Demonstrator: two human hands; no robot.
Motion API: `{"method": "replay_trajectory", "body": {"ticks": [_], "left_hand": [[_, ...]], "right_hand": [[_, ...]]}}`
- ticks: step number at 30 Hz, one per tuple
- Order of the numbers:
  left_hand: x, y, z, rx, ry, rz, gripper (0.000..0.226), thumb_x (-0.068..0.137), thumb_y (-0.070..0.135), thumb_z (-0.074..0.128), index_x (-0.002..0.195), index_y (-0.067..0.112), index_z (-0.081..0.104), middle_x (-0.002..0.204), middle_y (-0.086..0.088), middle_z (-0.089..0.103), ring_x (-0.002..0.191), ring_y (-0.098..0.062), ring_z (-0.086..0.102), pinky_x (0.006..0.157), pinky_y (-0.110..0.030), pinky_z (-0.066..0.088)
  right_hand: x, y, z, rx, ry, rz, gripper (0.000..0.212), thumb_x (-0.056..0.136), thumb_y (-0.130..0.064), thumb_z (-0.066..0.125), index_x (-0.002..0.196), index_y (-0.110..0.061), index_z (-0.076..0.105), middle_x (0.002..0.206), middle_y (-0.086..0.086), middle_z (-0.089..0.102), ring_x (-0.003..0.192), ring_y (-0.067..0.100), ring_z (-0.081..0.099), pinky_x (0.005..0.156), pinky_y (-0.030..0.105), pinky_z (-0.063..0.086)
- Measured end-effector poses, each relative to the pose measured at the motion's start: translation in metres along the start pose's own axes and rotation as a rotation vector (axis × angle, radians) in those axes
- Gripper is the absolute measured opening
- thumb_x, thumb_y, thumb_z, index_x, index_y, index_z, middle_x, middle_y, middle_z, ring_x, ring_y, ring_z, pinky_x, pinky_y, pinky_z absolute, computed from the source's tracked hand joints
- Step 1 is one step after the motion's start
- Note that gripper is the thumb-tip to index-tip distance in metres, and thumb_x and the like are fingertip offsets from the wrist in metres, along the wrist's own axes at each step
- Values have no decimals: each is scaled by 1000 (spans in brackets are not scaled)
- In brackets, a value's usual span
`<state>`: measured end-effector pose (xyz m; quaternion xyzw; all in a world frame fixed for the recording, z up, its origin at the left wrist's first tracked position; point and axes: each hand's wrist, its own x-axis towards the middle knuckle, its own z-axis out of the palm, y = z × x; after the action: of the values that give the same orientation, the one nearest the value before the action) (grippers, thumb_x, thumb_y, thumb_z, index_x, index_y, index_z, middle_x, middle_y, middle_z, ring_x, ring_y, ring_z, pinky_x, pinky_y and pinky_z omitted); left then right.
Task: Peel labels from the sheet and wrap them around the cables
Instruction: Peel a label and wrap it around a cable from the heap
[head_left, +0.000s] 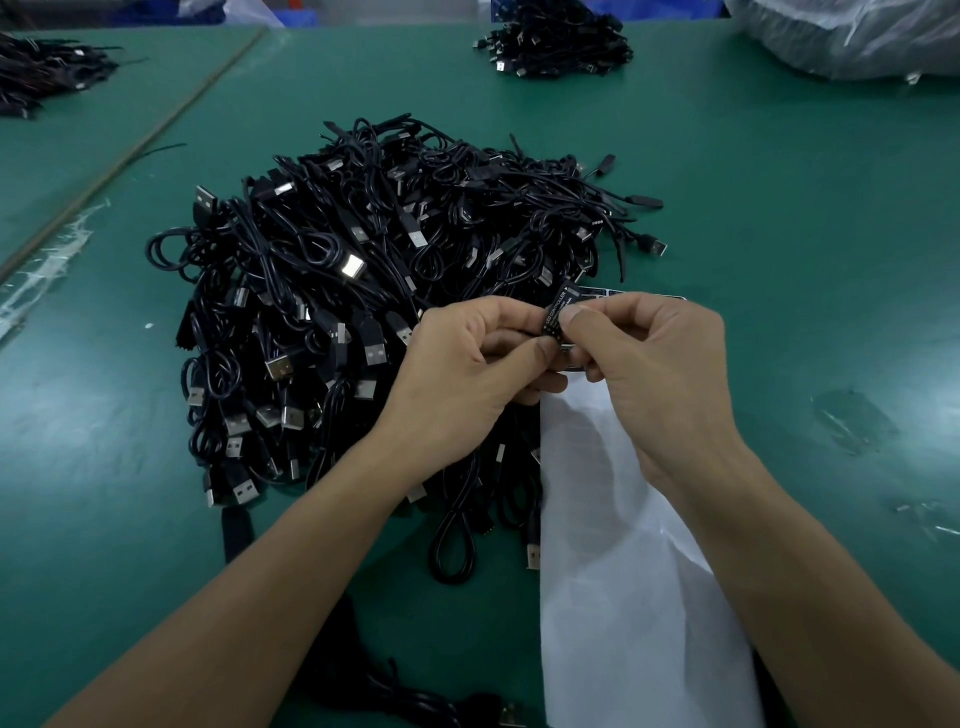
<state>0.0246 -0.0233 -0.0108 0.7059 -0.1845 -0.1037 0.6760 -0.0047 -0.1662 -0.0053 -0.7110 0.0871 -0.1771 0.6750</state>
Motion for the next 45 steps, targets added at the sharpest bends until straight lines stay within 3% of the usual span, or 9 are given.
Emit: {"method": "replay_trajectory", "body": {"ticks": [45], "left_hand": [[1, -4, -3, 6, -18, 36, 13, 95, 6, 66, 101, 17, 70, 83, -2, 78, 75, -17, 76, 63, -22, 58]], "right_hand": [[1, -2, -1, -32, -11, 4, 18, 87, -8, 71, 71, -17, 71, 53, -9, 66, 51, -1, 60, 52, 11, 45]]}}
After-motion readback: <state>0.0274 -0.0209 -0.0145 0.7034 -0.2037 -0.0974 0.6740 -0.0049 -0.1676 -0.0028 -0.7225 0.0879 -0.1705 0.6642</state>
